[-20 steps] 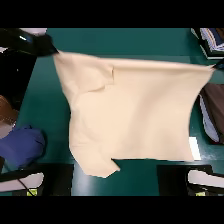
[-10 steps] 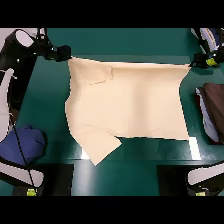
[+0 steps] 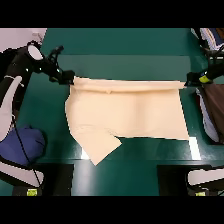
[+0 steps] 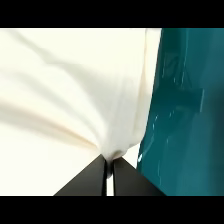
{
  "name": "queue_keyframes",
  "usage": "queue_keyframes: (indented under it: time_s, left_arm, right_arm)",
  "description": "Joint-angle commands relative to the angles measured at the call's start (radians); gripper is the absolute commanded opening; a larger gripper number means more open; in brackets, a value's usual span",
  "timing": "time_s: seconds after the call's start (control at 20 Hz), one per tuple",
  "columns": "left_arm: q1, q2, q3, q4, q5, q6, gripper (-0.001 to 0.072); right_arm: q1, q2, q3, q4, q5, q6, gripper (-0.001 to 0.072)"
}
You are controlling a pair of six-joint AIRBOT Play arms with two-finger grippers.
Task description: Fold the shirts.
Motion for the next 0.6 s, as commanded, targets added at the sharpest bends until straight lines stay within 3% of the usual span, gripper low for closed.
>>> queue_keyframes:
  time_s: [0.0,0.05,0.1,0.15,0.35,0.55]
  left_arm:
    - [0.0,0.001,-0.121,0.0,0.004,-0.01,0.0038]
    - [0.0,0.001,-0.127,0.001,0.004,-0.018,0.029]
    - [0.001,0.001,-0.123,0.001,-0.002,-0.034,0.0583]
    - [0.003,0.001,-0.108,0.006,-0.031,-0.045,0.0592]
    - [0.003,0.101,-0.123,0.062,-0.16,-0.035,0.0594]
    - [0.002,0.357,-0.432,0.043,-0.14,-0.042,0.0594]
  right_arm:
    - [0.005,0.057,-0.164,-0.003,-0.081,0.0,0.002]
    - [0.005,0.065,-0.185,-0.003,-0.085,0.001,0.0077]
    - [0.005,0.07,-0.192,-0.004,-0.079,0.001,0.0328]
    - [0.005,0.072,-0.179,-0.004,-0.051,0.001,0.0389]
    - [-0.034,0.174,-0.157,-0.006,0.045,0.0,0.0389]
    - [-0.093,0.34,-0.222,-0.005,0.071,0.0,0.0388]
